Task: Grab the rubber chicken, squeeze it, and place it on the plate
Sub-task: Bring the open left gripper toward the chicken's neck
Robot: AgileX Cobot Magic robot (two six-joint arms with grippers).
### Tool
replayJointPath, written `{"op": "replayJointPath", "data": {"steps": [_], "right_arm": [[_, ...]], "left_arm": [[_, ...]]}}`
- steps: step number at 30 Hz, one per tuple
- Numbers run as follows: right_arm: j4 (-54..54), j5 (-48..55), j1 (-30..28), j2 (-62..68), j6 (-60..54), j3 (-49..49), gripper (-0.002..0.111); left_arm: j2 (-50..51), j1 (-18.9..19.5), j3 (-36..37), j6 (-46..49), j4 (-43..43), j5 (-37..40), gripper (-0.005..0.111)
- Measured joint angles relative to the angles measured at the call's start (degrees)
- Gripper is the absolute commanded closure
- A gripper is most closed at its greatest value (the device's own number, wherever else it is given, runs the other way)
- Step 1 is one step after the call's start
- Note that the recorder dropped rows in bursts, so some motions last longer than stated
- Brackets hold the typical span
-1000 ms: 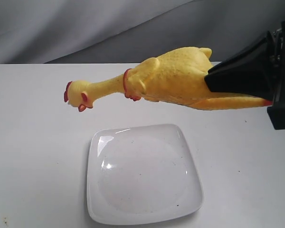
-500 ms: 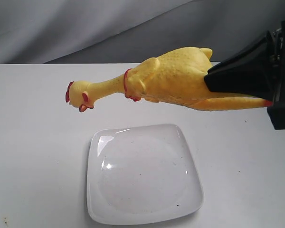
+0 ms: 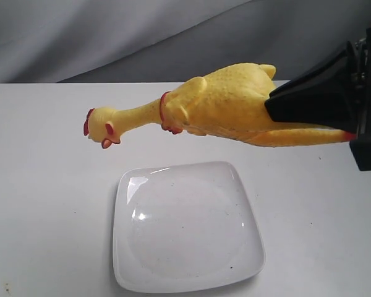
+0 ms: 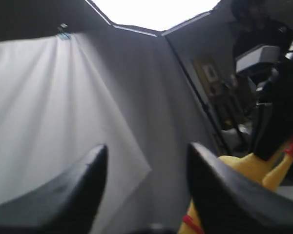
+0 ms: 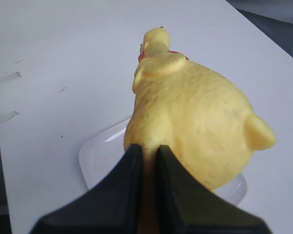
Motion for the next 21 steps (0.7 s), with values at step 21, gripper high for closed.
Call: {"op": "replayJointPath", "data": {"steps": [21], "right_arm": [[2.1,1.9,0.0,0.0,0.0,0.0,0.108]], "left_arm": [[47.3,-23.6,-23.0,-2.3,21.1,1.5,0.011]]}}
